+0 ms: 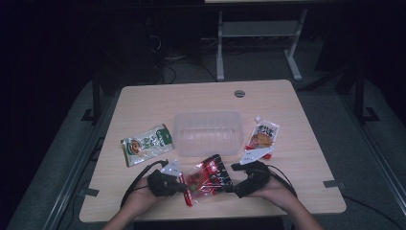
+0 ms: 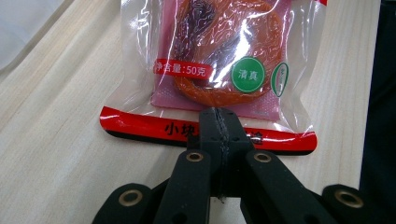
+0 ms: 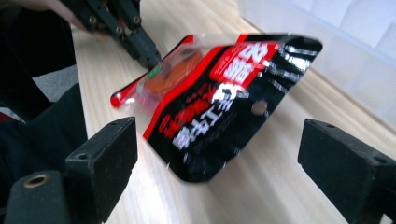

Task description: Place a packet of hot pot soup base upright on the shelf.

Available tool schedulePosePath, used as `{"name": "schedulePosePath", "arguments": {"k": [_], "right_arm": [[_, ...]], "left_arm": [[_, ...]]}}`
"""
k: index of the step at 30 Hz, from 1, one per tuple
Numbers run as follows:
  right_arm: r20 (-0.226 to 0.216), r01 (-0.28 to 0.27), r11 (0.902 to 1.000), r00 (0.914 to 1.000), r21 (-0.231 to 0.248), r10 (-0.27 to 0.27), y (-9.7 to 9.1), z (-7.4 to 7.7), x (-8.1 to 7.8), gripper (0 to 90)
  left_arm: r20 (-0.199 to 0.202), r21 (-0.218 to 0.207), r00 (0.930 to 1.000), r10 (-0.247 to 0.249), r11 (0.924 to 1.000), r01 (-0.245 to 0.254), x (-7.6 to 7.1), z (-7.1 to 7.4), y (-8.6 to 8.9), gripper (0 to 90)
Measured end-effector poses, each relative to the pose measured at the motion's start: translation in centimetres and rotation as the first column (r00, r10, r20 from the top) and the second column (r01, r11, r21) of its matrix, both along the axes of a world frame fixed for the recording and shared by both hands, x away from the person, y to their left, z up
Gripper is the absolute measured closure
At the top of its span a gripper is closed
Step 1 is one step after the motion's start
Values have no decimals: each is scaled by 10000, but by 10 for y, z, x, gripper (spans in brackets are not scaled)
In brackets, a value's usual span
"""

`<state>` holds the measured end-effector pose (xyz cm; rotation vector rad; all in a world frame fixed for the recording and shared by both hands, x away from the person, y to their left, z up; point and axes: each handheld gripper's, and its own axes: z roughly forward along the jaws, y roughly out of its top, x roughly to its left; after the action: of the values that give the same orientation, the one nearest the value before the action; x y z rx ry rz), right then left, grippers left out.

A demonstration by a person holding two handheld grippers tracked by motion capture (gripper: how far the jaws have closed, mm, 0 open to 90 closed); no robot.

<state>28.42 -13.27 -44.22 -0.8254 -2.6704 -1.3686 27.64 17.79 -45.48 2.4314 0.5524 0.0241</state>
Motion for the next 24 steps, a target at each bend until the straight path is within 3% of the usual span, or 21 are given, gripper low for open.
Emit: {"name": "schedulePosePath", "arguments": {"k": [6, 9, 14, 16, 18, 19, 22, 24], "right_arm": [[-374, -207, 9998, 9991, -44, 205, 10, -6, 19, 119], [-650, -352, 9991, 9972, 244, 367, 19, -9, 29, 136], [-962, -479, 9987, 9941, 163, 493, 26, -15, 33, 146], [-1108, -558, 9984, 9923, 33, 559, 26, -17, 33, 173], [-1291, -549, 9983, 9900, 178, 567, 26, -17, 34, 225], [-1422, -618, 9974, 9876, 378, 666, 26, -19, 34, 295], [-1545, -713, 9966, 9850, 422, 770, 26, -21, 34, 327], [-1602, -705, 9959, 9839, 574, 789, 25, -21, 35, 394]], "left_arm": [[3, 26, 10000, -25, 10000, 25, 0, 0, 0, 898], [-69, -14, 10000, -4, 10000, 4, 0, 0, 1, 898], [-94, 18, 10000, -11, 10000, 11, 0, 0, 1, 898], [-88, 5, 10000, 0, 10000, 0, 0, 0, 1, 898], [-138, -26, 9999, 10, 10000, -10, 1, 0, 1, 898], [-187, -32, 9998, -9, 10000, 9, 1, 0, 2, 898], [-170, -43, 9999, 1, 10000, -1, 1, 0, 2, 898], [-182, -51, 9998, -9, 10000, 8, 1, 0, 2, 898]]}}
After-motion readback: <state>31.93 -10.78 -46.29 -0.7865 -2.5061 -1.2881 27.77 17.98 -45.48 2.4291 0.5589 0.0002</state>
